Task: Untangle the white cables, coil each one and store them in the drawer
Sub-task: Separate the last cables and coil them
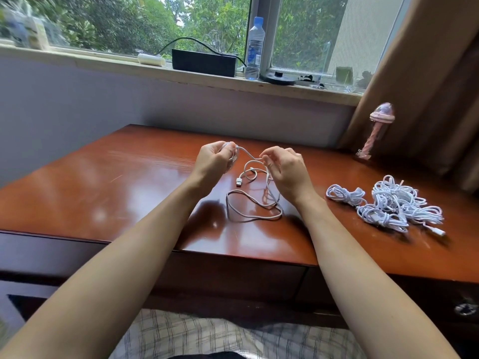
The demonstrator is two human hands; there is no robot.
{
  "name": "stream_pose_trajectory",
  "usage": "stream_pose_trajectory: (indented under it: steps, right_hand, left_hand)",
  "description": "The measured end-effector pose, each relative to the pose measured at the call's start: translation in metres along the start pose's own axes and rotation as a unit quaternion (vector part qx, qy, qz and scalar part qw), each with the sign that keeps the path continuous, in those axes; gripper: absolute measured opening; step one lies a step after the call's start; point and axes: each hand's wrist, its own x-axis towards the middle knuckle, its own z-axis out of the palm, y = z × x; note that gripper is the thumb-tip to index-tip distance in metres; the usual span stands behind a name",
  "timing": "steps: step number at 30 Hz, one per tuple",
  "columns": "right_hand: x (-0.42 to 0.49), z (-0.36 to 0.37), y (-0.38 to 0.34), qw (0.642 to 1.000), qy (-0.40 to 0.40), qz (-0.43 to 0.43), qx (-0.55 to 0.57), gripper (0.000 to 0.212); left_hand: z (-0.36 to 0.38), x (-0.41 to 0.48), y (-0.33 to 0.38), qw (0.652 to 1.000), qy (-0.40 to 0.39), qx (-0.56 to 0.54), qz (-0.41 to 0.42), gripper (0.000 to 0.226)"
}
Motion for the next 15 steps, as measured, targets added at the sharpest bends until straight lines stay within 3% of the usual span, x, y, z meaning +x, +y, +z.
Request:
stream_pose_trajectory:
  steps: [6, 11, 15]
  right_hand:
    - [-0.0005, 0.0009, -0.0008, 0.996, -0.013, 0.01, 0.09, 0.026]
    - [0.0017, 0.0014, -0.0049, 0.995, 0.037, 0.005, 0.089, 0.029]
    - [0.0021, -0.0001, -0.009, 0.992, 0.069, 0.064, 0.087, 0.035]
  left_hand:
    - [0.0048, -0.0025, 0.0012, 0.998, -0.042, -0.043, -0.021, 0.028]
    - [0.0063, -0.0029, 0.0028, 0.993, -0.061, -0.091, -0.047, 0.028]
    - [0.009, -0.0072, 0.008, 0.967, -0.171, -0.176, -0.072, 0.028]
